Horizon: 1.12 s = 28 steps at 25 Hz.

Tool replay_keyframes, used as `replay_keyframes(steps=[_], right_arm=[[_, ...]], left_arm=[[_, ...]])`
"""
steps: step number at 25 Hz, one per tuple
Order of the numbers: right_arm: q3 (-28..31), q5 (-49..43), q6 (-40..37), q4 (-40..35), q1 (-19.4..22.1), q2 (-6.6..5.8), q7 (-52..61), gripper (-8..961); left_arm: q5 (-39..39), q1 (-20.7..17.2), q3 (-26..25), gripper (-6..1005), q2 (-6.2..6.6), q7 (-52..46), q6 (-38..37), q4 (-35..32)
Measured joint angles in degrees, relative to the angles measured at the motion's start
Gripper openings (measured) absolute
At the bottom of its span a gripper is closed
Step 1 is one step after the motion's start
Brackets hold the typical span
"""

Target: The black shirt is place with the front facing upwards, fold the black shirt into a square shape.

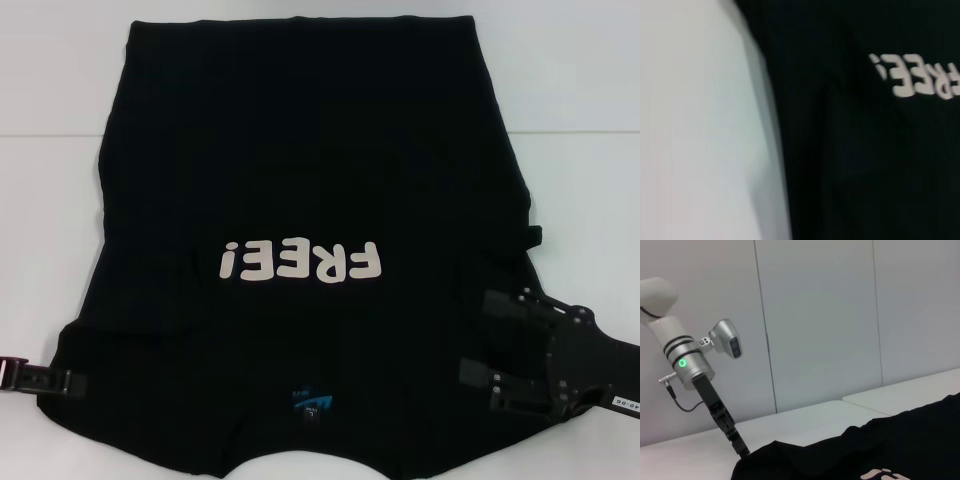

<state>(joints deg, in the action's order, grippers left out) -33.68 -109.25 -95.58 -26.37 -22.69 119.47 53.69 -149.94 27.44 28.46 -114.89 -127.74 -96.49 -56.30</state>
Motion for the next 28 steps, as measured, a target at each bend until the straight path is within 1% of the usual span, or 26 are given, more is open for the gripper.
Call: replay_keyframes(steps=[5,15,19,28], right_arm=[[0.02,0.0,0.1,0.44,0.01,-0.02,-0.14,931],[-0.26,0.0,0.78,0.53,-0.39,0.01,-0.17,931],[-0.28,0.0,0.78,0.59,-0.41,0.04,-0.15,931],[-0.4,0.0,0.78,0.62,-0.6,0.06,0.13,930]], left_arm=[[-1.03,0.36,-0.03,807,0.57,-1.38,1.73,2.38],[-1.46,0.29,-0.44,804,0.74,-2.48,3.93,2.39],[-1.49,0.49,-0.18,802,1.11,-2.52,4.02,3.9],[-1.65,0.88,0.08,803,1.18,-2.56,4.73,5.53]])
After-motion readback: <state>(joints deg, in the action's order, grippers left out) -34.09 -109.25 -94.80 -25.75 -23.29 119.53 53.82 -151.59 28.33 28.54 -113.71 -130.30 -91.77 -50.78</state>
